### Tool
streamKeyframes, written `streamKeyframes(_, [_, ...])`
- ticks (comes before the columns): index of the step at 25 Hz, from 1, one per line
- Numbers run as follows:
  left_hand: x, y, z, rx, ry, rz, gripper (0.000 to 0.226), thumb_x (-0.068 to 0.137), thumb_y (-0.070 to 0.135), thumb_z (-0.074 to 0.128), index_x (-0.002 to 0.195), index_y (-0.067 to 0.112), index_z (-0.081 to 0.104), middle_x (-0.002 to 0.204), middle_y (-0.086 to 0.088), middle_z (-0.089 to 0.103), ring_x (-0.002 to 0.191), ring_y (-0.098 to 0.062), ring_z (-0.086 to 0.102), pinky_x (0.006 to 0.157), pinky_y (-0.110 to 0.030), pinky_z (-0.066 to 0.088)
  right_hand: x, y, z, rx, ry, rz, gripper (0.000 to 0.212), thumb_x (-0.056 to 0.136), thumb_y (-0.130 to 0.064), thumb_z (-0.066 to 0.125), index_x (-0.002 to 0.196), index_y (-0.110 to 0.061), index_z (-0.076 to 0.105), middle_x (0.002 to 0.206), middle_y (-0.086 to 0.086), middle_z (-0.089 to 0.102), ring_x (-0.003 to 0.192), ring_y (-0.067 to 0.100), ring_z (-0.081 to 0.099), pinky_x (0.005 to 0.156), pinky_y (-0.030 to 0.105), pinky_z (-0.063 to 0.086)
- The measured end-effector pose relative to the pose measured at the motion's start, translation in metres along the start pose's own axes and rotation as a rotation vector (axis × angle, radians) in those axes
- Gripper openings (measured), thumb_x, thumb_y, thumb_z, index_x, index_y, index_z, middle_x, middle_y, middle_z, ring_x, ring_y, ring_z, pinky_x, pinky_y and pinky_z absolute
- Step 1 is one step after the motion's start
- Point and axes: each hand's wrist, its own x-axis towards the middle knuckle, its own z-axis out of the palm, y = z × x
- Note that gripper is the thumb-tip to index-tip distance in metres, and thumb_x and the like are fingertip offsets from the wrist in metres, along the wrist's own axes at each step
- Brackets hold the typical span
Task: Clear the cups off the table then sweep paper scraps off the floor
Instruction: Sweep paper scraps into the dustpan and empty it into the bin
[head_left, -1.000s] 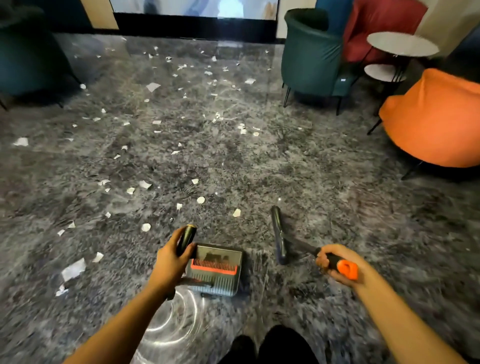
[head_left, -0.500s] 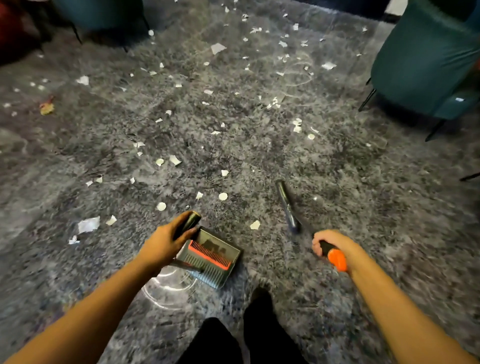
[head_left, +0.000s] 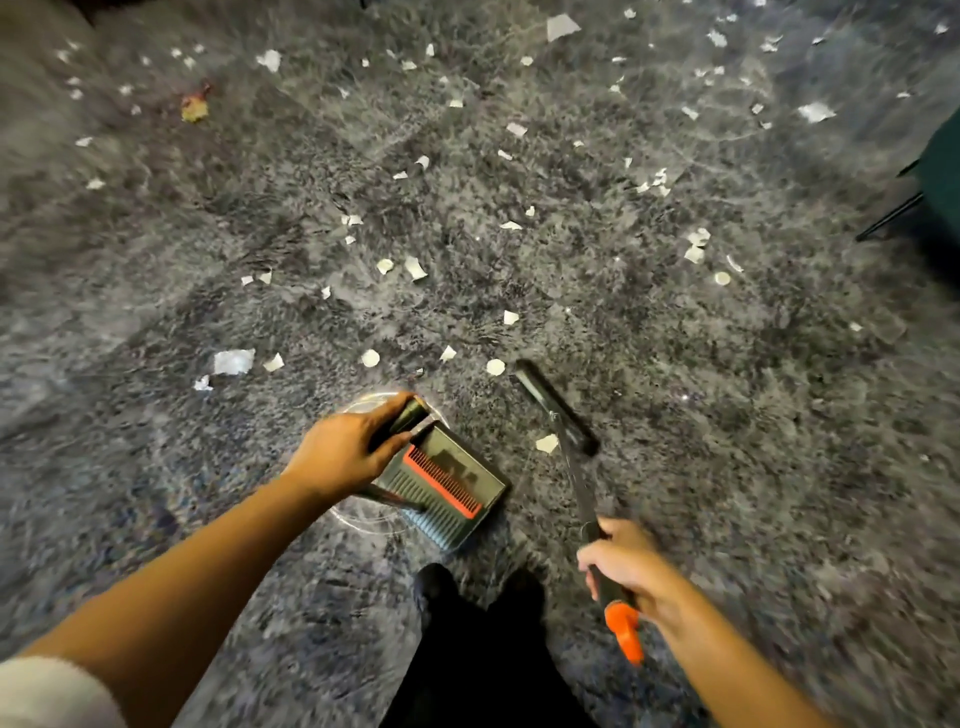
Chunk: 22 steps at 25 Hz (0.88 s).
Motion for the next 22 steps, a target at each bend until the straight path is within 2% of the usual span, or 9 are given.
streamKeyframes(5, [0.002, -0.003, -0.002, 0.019, -0.03, -0.001, 0.057, 0.095, 0.049, 0.045, 0.147, 0.036, 0.026, 0.106, -0.011, 0.069, 0.094, -0.03, 0.064, 0.068, -0.031, 0.044, -0.018, -0.027, 0.0, -0.022, -0.14, -0.018, 0.014, 0.078, 0.016, 0.047, 0.08, 0.004, 0.053, 0.04, 0.01, 0.045, 0.028, 0.016, 0.041, 0.031, 0.017, 0.035])
streamKeyframes(6, [0.002, -0.003, -0.002, 0.024, -0.038, -0.001, 0.057, 0.095, 0.049, 0.044, 0.148, 0.036, 0.025, 0.106, -0.01, 0.069, 0.093, -0.029, 0.064, 0.068, -0.03, 0.044, -0.022, -0.033, -0.003, -0.011, -0.164, -0.005, 0.018, 0.079, 0.016, 0.046, 0.092, 0.01, 0.056, 0.044, 0.011, 0.045, 0.03, 0.017, 0.041, 0.032, 0.018, 0.035])
streamKeyframes(8, [0.002, -0.003, -0.002, 0.024, -0.046, 0.009, 0.058, 0.096, 0.048, 0.043, 0.148, 0.035, 0.023, 0.107, -0.009, 0.068, 0.093, -0.027, 0.064, 0.066, -0.028, 0.043, -0.026, -0.041, -0.01, 0.085, -0.211, 0.041, 0.037, 0.083, 0.018, 0.04, 0.12, 0.02, 0.042, 0.053, 0.011, 0.043, 0.029, 0.014, 0.04, 0.03, 0.015, 0.033])
streamKeyframes(9, [0.002, -0.004, -0.002, 0.027, -0.045, 0.016, 0.058, 0.096, 0.049, 0.042, 0.149, 0.035, 0.022, 0.107, -0.009, 0.068, 0.092, -0.026, 0.064, 0.064, -0.026, 0.041, -0.03, -0.045, -0.014, 0.172, -0.24, 0.075, 0.04, 0.086, 0.017, 0.035, 0.126, 0.019, 0.037, 0.055, 0.011, 0.041, 0.028, 0.012, 0.04, 0.029, 0.013, 0.031])
streamKeyframes(10, [0.002, -0.005, -0.002, 0.032, -0.041, 0.019, 0.059, 0.096, 0.05, 0.042, 0.149, 0.035, 0.022, 0.107, -0.009, 0.068, 0.092, -0.026, 0.064, 0.063, -0.026, 0.04, -0.035, -0.049, -0.018, 0.261, -0.279, 0.116, 0.039, 0.089, 0.015, 0.03, 0.127, 0.014, 0.04, 0.057, 0.01, 0.04, 0.027, 0.01, 0.039, 0.027, 0.012, 0.029])
streamKeyframes(13, [0.001, -0.009, 0.0, 0.054, -0.024, 0.026, 0.058, 0.095, 0.052, 0.041, 0.148, 0.036, 0.023, 0.115, -0.009, 0.067, 0.099, -0.029, 0.063, 0.071, -0.031, 0.048, -0.048, -0.058, -0.034, 0.441, -0.387, 0.247, 0.023, 0.096, 0.004, 0.022, 0.098, 0.004, 0.045, 0.046, 0.011, 0.043, 0.023, 0.01, 0.039, 0.022, 0.01, 0.025])
streamKeyframes(15, [-0.001, -0.011, 0.003, 0.054, -0.028, 0.046, 0.058, 0.095, 0.053, 0.04, 0.148, 0.036, 0.023, 0.122, -0.007, 0.064, 0.106, -0.028, 0.062, 0.079, -0.036, 0.051, -0.056, -0.061, -0.035, 0.51, -0.432, 0.293, 0.025, 0.098, 0.0, 0.021, 0.087, 0.001, 0.044, 0.039, 0.013, 0.044, 0.021, 0.013, 0.04, 0.02, 0.011, 0.024])
streamKeyframes(20, [-0.01, -0.019, 0.003, -0.033, 0.0, 0.092, 0.058, 0.095, 0.05, 0.043, 0.148, 0.034, 0.026, 0.12, -0.007, 0.064, 0.102, -0.026, 0.062, 0.074, -0.031, 0.047, -0.053, -0.091, -0.022, 0.472, -0.414, 0.204, 0.026, 0.09, 0.012, 0.025, 0.101, -0.002, 0.044, 0.049, 0.015, 0.044, 0.025, 0.011, 0.041, 0.024, 0.01, 0.03])
streamKeyframes(22, [-0.014, -0.029, -0.003, -0.083, 0.023, 0.031, 0.058, 0.095, 0.047, 0.045, 0.148, 0.033, 0.026, 0.117, -0.008, 0.065, 0.099, -0.026, 0.063, 0.073, -0.033, 0.049, -0.043, -0.113, -0.023, 0.394, -0.405, 0.178, 0.028, 0.075, 0.02, 0.042, 0.095, 0.0, 0.043, 0.046, 0.014, 0.044, 0.024, 0.01, 0.04, 0.025, 0.008, 0.029])
